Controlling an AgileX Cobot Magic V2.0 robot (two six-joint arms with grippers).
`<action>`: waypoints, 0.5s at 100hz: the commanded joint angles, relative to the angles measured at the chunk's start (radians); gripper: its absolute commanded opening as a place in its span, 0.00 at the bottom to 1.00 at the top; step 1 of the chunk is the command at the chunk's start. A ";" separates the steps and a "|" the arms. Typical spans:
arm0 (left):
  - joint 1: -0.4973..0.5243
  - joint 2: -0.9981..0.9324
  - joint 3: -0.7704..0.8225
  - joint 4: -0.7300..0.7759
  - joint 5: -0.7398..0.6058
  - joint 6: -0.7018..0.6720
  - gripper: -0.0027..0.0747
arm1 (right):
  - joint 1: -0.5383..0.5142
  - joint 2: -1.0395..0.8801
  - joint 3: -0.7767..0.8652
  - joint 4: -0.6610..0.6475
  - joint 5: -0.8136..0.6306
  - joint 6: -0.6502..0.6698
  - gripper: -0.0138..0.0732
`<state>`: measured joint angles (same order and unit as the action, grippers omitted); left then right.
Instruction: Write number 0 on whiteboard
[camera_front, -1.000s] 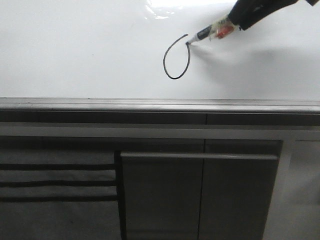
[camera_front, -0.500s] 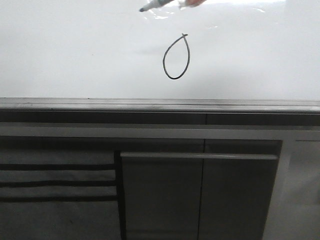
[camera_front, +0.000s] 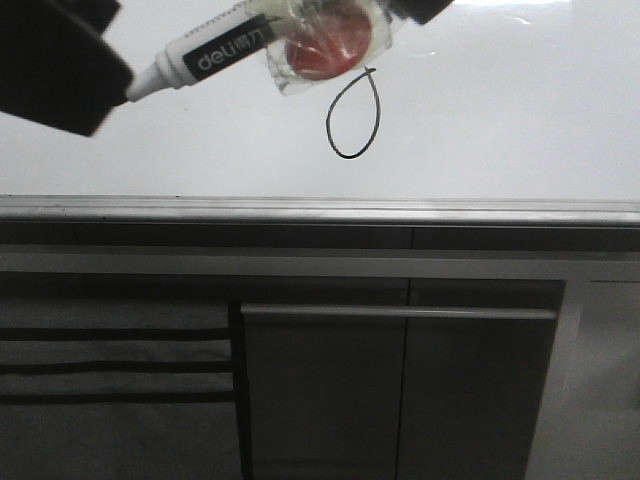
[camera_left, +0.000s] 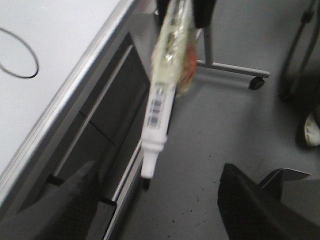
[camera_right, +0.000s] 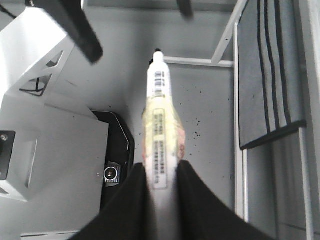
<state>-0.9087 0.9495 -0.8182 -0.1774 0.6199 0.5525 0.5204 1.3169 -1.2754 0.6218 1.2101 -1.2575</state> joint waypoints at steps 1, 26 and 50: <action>-0.030 0.042 -0.064 -0.016 -0.060 0.005 0.63 | 0.012 -0.032 -0.025 0.034 -0.025 -0.052 0.15; -0.030 0.122 -0.112 -0.016 -0.078 0.005 0.62 | 0.012 -0.032 -0.025 0.034 -0.049 -0.096 0.15; -0.030 0.124 -0.112 -0.016 -0.099 0.005 0.36 | 0.012 -0.032 -0.025 0.051 -0.049 -0.096 0.15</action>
<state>-0.9319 1.0864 -0.8929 -0.1774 0.5862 0.5572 0.5330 1.3169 -1.2754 0.6200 1.1870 -1.3419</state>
